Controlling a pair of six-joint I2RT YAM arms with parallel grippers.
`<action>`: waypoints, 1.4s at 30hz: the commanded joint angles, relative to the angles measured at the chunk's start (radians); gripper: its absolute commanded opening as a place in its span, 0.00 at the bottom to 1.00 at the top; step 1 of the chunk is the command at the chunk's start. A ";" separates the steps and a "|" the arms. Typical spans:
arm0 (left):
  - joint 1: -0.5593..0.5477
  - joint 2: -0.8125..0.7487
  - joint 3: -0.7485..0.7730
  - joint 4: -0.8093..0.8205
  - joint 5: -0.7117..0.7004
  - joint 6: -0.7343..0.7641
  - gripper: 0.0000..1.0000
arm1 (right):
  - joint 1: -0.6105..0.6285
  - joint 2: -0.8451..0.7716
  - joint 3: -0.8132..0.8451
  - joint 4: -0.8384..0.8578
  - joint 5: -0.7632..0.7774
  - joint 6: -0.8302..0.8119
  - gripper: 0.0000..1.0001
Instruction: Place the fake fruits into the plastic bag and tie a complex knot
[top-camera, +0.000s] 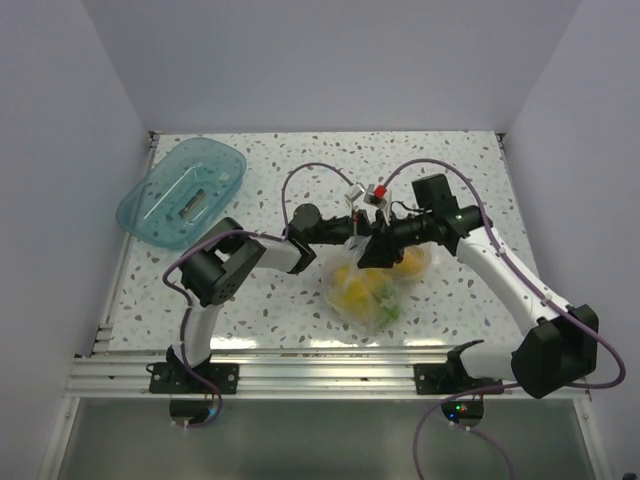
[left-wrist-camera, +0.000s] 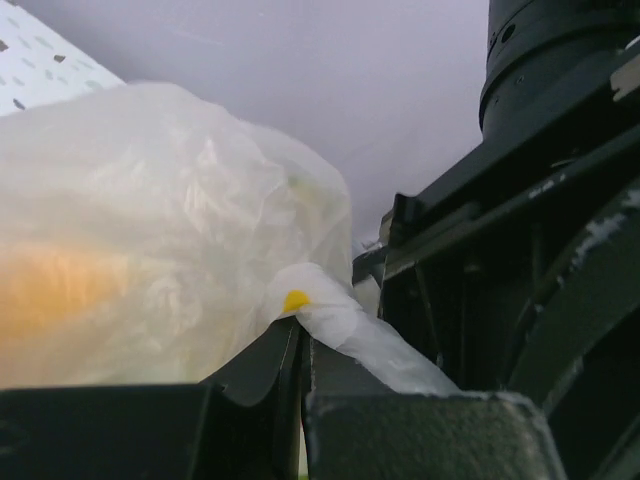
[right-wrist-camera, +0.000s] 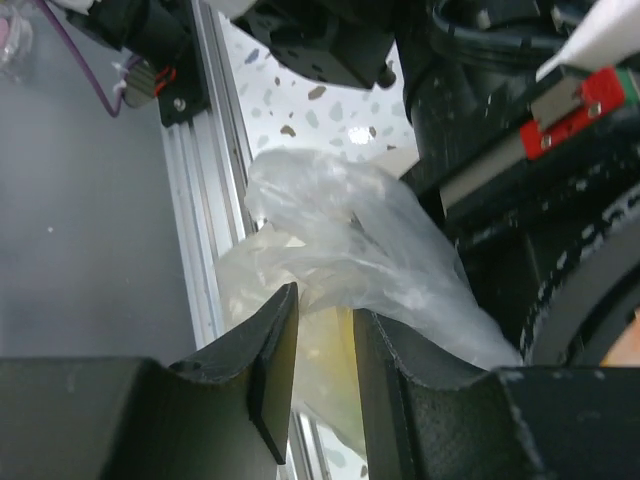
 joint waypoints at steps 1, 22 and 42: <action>-0.021 0.001 0.063 0.147 -0.053 -0.057 0.00 | 0.027 0.018 0.040 0.136 -0.066 0.142 0.32; -0.018 -0.048 -0.006 0.199 -0.026 -0.098 0.00 | -0.180 -0.333 0.039 -0.214 0.228 0.123 0.00; -0.020 -0.057 -0.006 0.196 -0.029 -0.083 0.00 | -0.178 -0.286 -0.124 0.062 0.537 0.220 0.00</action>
